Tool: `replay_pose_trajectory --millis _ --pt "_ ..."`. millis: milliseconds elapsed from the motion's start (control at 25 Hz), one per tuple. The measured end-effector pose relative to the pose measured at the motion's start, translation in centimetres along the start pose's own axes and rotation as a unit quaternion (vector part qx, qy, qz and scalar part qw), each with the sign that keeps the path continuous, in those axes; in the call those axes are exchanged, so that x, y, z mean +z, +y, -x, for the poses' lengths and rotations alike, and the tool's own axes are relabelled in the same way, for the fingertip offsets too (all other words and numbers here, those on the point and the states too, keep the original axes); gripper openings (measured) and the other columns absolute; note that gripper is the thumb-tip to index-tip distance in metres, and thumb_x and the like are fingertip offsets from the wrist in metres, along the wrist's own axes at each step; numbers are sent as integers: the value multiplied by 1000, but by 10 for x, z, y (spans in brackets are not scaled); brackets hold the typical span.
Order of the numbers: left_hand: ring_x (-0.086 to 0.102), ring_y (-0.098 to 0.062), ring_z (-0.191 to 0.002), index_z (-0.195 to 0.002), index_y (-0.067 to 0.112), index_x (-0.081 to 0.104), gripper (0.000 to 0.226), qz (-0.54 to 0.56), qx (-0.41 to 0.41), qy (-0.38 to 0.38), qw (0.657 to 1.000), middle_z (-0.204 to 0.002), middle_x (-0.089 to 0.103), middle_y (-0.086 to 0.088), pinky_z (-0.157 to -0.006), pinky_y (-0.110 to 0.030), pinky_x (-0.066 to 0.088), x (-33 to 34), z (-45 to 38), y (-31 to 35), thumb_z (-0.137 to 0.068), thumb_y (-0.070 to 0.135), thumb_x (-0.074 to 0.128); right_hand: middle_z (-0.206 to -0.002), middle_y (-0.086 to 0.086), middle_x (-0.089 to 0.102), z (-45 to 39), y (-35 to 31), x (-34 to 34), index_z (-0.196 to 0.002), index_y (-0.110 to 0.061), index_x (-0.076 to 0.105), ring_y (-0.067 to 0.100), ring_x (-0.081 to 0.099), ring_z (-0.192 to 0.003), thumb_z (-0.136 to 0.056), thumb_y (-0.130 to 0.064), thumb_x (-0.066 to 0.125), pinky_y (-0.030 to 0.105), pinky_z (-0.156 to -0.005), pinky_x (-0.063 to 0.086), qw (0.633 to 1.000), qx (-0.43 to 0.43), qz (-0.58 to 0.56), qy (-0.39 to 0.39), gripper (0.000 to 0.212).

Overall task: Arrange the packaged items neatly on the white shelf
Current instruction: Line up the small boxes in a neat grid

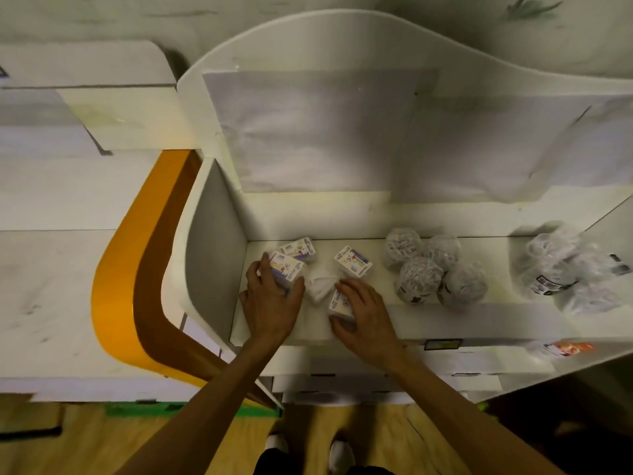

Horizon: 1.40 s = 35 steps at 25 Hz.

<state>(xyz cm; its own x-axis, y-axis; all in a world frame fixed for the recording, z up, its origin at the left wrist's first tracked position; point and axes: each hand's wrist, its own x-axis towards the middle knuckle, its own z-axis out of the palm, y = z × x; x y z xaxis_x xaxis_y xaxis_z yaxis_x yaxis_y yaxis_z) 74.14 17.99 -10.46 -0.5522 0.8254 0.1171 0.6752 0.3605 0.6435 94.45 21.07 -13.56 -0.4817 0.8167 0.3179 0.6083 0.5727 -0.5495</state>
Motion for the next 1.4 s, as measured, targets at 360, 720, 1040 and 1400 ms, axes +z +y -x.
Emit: replay_pose_trajectory --millis 360,720,1040,1400 --pt "51 -27 -121 -148 25 31 96 55 1 -5 998 -143 39 -7 -91 -49 53 -7 3 -14 -74 76 63 -156 -1 31 -8 2 -7 -152 -19 33 17 34 -143 -82 -46 66 39 -115 39 995 28 -88 -33 82" --pt "51 -27 -124 -149 20 33 94 69 -36 21 997 -145 42 -7 -91 -44 49 -8 -1 -7 -76 65 72 -151 0 39 -6 4 -6 -149 -21 36 15 41 -137 -81 -40 69 40 -111 44 994 31 -99 -32 78" --pt "50 -28 -123 -145 20 39 97 60 -58 34 996 -139 46 -7 -92 -41 46 -11 -2 -8 -69 65 78 -151 4 43 -5 7 -4 -148 -18 41 18 41 -137 -83 -45 65 32 -114 37 997 10 -66 -28 74" --pt "48 -31 -127 -149 27 34 101 37 -52 17 998 -143 42 -9 -96 -51 47 -11 4 -8 -68 69 76 -142 7 50 -2 4 -4 -144 -16 44 22 50 -127 -81 -43 69 36 -108 44 1000 -6 -21 -6 73"
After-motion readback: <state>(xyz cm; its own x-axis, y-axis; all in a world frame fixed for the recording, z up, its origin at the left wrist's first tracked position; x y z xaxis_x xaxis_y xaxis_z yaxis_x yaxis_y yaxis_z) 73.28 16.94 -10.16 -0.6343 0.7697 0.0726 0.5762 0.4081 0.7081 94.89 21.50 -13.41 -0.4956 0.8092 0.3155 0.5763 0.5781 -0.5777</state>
